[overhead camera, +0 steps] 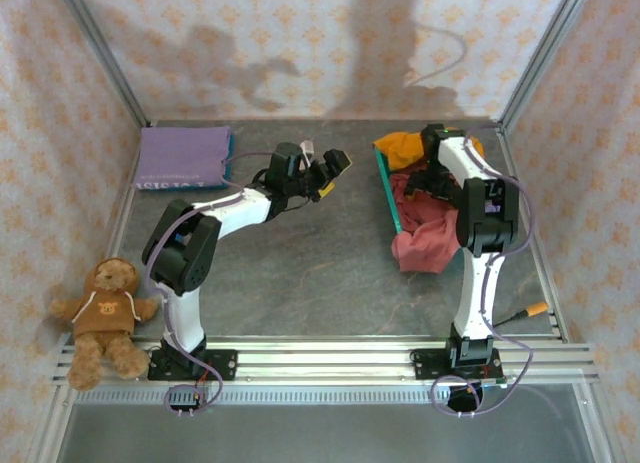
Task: Fold and stack the t-shirts
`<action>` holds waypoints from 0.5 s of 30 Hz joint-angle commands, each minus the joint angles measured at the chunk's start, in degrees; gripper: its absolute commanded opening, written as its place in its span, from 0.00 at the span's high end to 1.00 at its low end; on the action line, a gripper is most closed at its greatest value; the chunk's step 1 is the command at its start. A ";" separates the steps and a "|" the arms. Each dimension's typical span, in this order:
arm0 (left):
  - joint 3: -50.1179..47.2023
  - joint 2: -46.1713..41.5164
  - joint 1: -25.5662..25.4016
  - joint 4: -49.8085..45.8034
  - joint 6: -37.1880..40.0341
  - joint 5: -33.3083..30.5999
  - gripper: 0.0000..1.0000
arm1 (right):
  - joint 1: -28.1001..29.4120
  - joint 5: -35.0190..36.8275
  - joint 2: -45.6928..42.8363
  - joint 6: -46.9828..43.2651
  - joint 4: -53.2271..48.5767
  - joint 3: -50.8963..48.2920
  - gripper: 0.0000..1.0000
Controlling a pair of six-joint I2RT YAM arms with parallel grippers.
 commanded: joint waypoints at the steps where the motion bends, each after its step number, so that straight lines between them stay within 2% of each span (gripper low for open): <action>1: 2.44 -5.22 -1.09 -13.43 9.49 -2.84 0.01 | -5.08 3.18 5.03 -4.46 1.10 3.67 0.01; 4: 4.68 -5.03 -1.47 -19.20 12.55 -3.71 0.01 | -7.69 2.53 8.66 -4.74 -1.96 9.69 0.01; 9: 4.67 -4.80 -2.54 -19.92 12.23 -4.72 0.01 | -9.41 2.13 11.70 -7.07 -1.48 14.46 0.01; 12: 4.76 -4.75 -3.36 -20.79 13.08 -5.62 0.01 | -10.01 0.97 15.91 -8.52 -5.46 21.20 0.00; 15: 4.90 -4.99 -3.87 -22.35 14.02 -6.42 0.01 | -9.41 -0.34 14.72 -9.16 -8.13 22.50 0.05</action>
